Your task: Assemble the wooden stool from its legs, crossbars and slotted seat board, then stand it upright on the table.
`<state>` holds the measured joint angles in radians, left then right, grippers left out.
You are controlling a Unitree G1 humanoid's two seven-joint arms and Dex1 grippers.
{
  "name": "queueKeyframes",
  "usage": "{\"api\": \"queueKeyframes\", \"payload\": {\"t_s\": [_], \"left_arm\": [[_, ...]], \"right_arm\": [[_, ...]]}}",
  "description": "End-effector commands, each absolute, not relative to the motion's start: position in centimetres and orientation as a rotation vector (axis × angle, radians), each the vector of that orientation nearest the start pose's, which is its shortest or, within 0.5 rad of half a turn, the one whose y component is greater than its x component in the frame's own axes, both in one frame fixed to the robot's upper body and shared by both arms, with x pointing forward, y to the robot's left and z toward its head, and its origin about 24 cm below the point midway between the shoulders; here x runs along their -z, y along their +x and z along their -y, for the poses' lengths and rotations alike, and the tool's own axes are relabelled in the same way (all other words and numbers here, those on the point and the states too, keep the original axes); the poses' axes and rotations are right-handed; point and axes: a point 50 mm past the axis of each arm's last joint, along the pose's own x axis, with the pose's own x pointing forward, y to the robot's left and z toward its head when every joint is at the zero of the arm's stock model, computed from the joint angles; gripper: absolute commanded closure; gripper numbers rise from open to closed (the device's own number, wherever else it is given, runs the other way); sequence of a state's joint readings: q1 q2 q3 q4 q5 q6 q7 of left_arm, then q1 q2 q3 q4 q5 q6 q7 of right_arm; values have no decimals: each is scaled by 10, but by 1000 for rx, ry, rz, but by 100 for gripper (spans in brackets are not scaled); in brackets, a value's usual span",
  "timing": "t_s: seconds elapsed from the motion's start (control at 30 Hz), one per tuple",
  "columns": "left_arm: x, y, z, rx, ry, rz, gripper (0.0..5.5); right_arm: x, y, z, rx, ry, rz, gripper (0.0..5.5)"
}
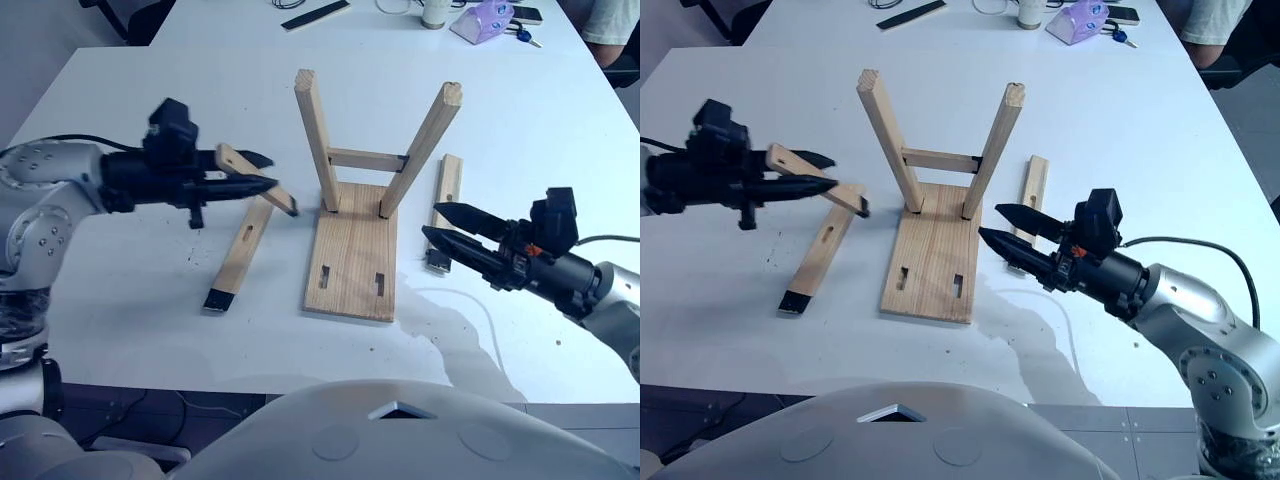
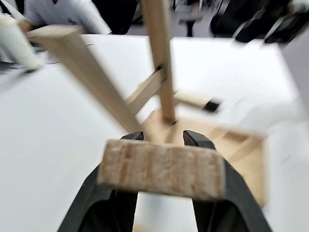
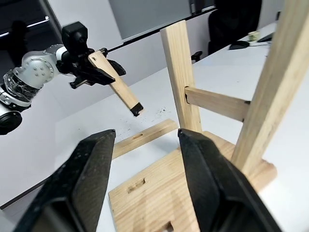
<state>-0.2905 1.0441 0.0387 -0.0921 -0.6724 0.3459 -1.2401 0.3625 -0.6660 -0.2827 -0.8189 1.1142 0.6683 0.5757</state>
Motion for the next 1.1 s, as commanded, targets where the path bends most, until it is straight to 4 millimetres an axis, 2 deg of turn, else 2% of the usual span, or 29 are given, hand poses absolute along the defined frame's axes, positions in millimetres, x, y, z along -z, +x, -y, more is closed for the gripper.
{"api": "queueKeyframes", "payload": {"t_s": [0.03,0.13,0.23,0.37,0.47,0.53,0.7,0.83,0.9,0.97,1.1], "left_arm": [[-173,259,-305,1233,715,-367,419],[-161,260,-320,1255,789,-415,419],[-143,245,-323,1334,738,-487,419],[-136,223,-305,1454,589,-517,419],[-126,195,-296,1554,458,-617,419],[-122,187,-290,1579,401,-610,419],[-136,202,-276,1508,348,-479,419],[-161,224,-274,1422,347,-366,419],[-171,229,-270,1421,325,-328,419],[-170,229,-264,1428,309,-316,419],[-156,236,-261,1371,327,-343,419]], "right_arm": [[-141,135,174,-879,237,-184,311],[-137,132,171,-873,216,-199,311],[-138,135,171,-879,190,-189,311],[-138,136,171,-894,169,-192,311],[-138,136,170,-897,164,-197,311],[-137,136,169,-895,166,-198,311],[-134,137,170,-906,144,-215,311],[-133,138,172,-913,131,-223,311],[-132,138,171,-926,123,-230,311],[-132,138,171,-932,119,-232,311],[-129,141,171,-934,105,-240,311]]}}
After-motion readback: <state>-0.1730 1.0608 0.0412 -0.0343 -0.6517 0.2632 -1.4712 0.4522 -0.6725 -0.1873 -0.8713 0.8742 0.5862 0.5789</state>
